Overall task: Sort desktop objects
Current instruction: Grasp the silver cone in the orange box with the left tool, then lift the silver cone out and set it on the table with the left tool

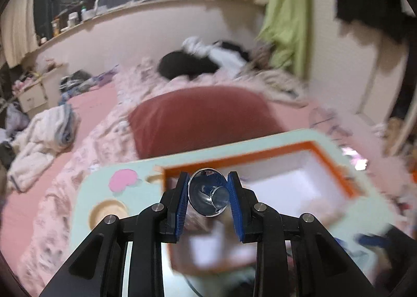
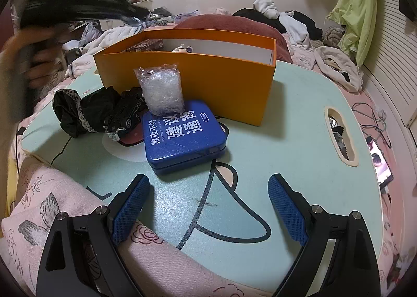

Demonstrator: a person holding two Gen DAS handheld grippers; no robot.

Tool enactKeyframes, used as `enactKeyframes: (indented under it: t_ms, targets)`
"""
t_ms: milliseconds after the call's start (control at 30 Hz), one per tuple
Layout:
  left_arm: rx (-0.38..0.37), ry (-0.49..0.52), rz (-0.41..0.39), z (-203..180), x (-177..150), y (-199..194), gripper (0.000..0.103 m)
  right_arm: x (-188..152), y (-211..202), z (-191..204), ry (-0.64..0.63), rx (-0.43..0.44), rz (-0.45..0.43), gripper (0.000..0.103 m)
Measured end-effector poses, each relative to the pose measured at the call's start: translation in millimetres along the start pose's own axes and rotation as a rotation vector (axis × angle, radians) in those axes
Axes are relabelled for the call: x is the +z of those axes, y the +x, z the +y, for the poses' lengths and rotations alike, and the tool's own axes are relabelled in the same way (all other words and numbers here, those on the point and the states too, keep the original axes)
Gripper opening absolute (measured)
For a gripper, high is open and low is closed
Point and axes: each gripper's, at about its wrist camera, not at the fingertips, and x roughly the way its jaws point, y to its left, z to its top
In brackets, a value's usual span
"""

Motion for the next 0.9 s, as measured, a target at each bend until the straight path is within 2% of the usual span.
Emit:
enactKeyframes:
  t_ms: [67, 133, 233, 400, 433, 500, 667, 733, 833, 900]
  targets:
    - [-0.084, 0.013, -0.013, -14.4, -17.2, -24.6, 0.028, 0.0, 0.0, -0.1, 0.0, 0.0, 0.0, 0.092]
    - [-0.133, 0.05, -0.004, -30.3, -35.3, -35.1, 0.028, -0.3, -0.6, -0.3, 0.0, 0.0, 0.0, 0.092]
    - [-0.148, 0.077, 0.033, -49.7, -62.5, -32.1, 0.028, -0.1, -0.5, -0.4, 0.0, 0.001, 0.0, 0.092]
    - [-0.147, 0.082, 0.1, -60.7, -85.9, -10.9, 0.03, -0.1, -0.5, -0.4, -0.001, 0.001, -0.002, 0.092]
    - [-0.15, 0.083, 0.111, -61.4, -88.1, -8.0, 0.033, -0.1, -0.6, -0.4, -0.001, 0.001, -0.002, 0.092]
    - [-0.129, 0.097, 0.124, -66.0, -93.2, -5.1, 0.063, -0.1, -0.6, -0.5, -0.001, 0.001, -0.002, 0.092]
    - [-0.118, 0.123, 0.012, -69.1, -96.7, -33.6, 0.066, -0.1, -0.7, -0.6, -0.001, 0.001, -0.002, 0.092]
    - [-0.114, 0.105, -0.018, -61.9, -97.1, -47.0, 0.072, -0.3, -1.0, -0.7, -0.001, 0.001, -0.002, 0.092]
    - [-0.075, 0.076, -0.033, -47.9, -107.4, -67.3, 0.084, -0.4, -1.4, -0.9, -0.001, 0.001, -0.002, 0.092]
    - [-0.038, 0.069, -0.029, -38.5, -116.6, -73.8, 0.099, -0.2, -1.0, -0.9, -0.001, 0.001, -0.002, 0.092]
